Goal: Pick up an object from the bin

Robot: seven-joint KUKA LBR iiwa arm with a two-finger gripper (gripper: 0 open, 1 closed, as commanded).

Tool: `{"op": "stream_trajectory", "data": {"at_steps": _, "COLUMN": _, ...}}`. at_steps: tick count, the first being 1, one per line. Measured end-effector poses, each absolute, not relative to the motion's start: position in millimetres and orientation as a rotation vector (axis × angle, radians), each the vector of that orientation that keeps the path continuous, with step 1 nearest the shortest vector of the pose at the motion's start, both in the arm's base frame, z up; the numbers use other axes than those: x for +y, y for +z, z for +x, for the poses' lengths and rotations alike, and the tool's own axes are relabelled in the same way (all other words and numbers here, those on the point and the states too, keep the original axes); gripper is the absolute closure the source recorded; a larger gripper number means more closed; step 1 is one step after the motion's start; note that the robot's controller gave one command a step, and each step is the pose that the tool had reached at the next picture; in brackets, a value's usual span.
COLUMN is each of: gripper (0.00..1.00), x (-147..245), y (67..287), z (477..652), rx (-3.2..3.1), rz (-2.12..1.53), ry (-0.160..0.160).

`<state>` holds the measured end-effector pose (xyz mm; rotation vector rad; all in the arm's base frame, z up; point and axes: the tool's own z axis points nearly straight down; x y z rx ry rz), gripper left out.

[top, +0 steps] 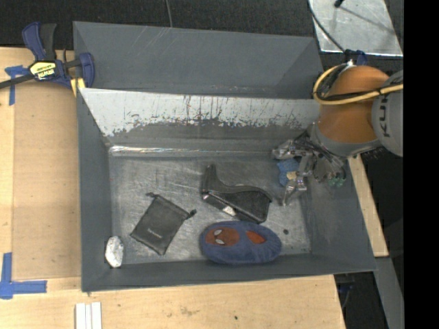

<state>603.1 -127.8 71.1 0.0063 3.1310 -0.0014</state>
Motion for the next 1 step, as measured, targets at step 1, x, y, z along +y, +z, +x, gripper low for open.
{"op": "stream_trajectory", "data": {"at_steps": 1, "gripper": 0.0, "x": -73.8, "y": 171.1, "z": 572.6, "rx": 3.125, "rz": -0.186, "ry": -0.001}}
